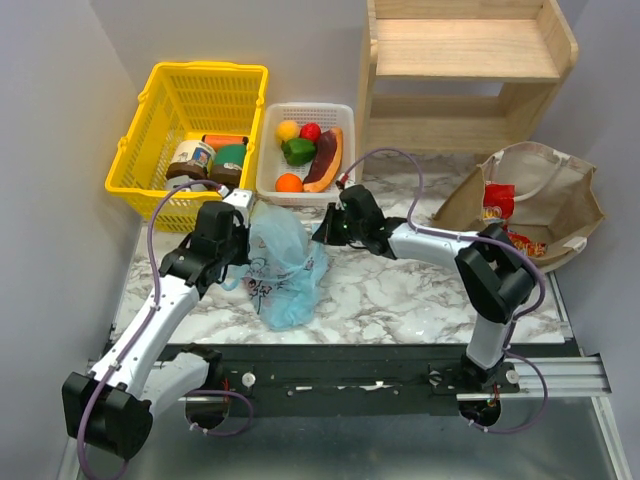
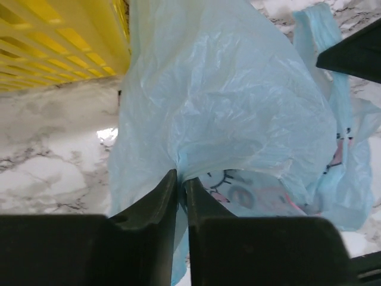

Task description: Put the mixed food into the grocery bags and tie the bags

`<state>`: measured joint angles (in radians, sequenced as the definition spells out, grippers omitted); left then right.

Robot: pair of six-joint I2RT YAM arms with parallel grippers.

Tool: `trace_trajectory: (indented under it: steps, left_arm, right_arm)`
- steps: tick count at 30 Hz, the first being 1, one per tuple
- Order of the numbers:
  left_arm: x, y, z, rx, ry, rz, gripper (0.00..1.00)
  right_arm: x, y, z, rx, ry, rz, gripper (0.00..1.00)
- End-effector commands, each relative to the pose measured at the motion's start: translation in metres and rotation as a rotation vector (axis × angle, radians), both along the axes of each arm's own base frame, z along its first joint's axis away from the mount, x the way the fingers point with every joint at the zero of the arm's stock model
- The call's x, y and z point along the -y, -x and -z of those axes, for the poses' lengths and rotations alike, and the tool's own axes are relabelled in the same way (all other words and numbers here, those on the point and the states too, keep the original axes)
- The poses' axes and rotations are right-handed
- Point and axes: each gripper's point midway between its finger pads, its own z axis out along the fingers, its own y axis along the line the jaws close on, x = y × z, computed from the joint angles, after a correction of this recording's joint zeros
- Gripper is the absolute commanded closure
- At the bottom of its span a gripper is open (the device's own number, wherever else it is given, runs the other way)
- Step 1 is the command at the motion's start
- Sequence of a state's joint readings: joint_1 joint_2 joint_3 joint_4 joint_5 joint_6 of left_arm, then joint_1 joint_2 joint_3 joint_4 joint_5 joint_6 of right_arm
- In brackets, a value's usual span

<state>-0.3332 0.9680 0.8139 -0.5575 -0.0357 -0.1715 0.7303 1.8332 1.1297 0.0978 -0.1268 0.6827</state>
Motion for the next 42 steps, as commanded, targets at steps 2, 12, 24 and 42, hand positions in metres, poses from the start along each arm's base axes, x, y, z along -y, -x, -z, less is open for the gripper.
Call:
trace_trajectory:
  steps: [2, 12, 24, 42]
  left_arm:
    - [-0.017, -0.017, -0.049, 0.148, 0.038, -0.103, 0.88]
    - [-0.029, -0.027, -0.044, 0.072, 0.103, -0.130, 0.98]
    - [0.051, -0.021, -0.034, 0.042, 0.360, 0.220, 1.00]
    - [0.064, -0.012, -0.035, 0.065, 0.380, 0.282, 1.00]
  right_arm:
    - [0.031, -0.011, -0.103, 0.319, 0.006, 0.055, 0.99]
    - [0.197, 0.027, -0.161, 0.640, 0.234, 0.478, 0.99]
    - [0.219, 0.075, -0.079, 0.450, 0.316, 0.380, 0.28]
    - [-0.008, 0.147, -0.202, 0.802, -0.129, -0.497, 0.62]
